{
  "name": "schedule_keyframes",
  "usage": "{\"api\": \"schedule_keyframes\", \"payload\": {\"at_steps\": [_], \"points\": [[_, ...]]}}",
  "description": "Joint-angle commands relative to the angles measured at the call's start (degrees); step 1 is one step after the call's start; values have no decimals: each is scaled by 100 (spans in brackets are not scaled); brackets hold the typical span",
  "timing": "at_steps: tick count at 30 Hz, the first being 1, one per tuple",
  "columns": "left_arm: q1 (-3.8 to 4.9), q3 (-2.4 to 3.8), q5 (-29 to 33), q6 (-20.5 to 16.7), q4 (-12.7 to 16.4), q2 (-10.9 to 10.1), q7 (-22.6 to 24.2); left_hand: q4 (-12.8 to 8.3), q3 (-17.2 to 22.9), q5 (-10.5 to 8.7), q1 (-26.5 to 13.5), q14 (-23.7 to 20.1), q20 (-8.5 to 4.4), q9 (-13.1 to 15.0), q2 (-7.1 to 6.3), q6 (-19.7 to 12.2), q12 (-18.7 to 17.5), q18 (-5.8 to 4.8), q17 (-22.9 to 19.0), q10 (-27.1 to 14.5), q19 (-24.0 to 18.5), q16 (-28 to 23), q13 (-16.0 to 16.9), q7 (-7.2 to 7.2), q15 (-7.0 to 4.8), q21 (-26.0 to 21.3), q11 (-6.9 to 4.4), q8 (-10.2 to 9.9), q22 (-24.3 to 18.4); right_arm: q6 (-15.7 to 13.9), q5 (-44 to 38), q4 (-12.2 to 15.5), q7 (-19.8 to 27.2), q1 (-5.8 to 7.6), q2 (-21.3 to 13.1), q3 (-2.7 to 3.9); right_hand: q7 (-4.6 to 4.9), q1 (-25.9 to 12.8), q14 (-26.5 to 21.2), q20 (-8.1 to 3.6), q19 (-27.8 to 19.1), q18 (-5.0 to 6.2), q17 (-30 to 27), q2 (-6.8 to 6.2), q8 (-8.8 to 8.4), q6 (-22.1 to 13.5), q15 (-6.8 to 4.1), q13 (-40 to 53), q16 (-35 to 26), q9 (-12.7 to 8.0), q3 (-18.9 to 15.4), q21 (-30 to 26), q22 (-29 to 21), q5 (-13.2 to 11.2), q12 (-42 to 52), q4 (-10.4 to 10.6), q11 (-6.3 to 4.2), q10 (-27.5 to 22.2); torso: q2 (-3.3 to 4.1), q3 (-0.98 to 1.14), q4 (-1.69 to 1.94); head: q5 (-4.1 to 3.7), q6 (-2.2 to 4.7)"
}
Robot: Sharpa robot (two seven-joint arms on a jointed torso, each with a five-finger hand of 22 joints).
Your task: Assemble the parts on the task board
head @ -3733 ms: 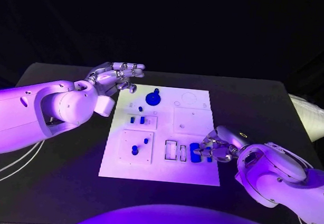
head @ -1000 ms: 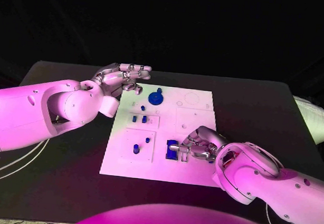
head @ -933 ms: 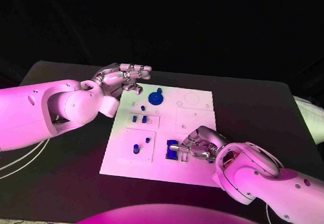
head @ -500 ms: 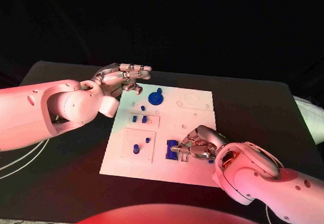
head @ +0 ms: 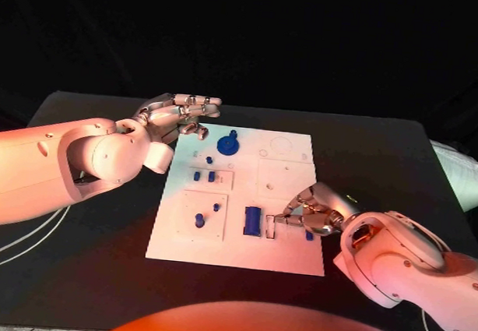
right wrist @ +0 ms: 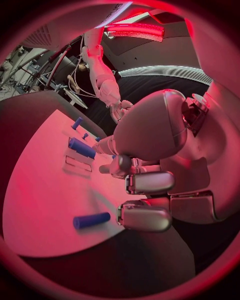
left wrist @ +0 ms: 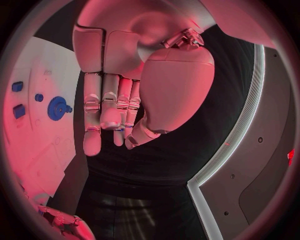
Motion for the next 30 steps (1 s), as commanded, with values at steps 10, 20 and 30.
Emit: {"api": "schedule_keyframes", "payload": {"at_steps": [10,20,30], "points": [[-6,-3,-13,126,-19,43,27,1,-21,-17,-17,-38,-1,-7,47,-25,20,99,-5,-22,-57,-26,5,27,8,-12,2,19,-5,418,-302,-147,-49,-19,-390,7,-10,-20,347,18,-16,-41,145,14,-49,58,39,-13,2,-12,-57,-21,-19,87,-51,101,32,-14,-18,51,-118,-36,1],[-25,-6,-13,136,-34,52,25,1,-21,-17,-17,-38,-1,-7,47,-25,20,99,-5,-22,-57,-26,5,27,8,-12,2,19,-5,740,-828,-270,-113,-92,-345,6,-46,-103,342,9,-23,-37,123,-34,-24,183,19,15,-12,28,-132,-31,-29,108,-48,235,6,-1,-14,40,-90,-52,1],[-30,-7,-13,144,-29,48,17,1,-21,-17,-17,-38,-1,-7,47,-25,20,99,-5,-22,-57,-26,5,27,8,-12,2,19,-5,983,-1105,-350,-132,-124,-253,6,-54,-127,341,5,-24,-37,121,-47,-22,202,14,4,-14,40,-152,-32,-29,102,-69,275,0,-4,-8,33,-82,-42,1]]}}
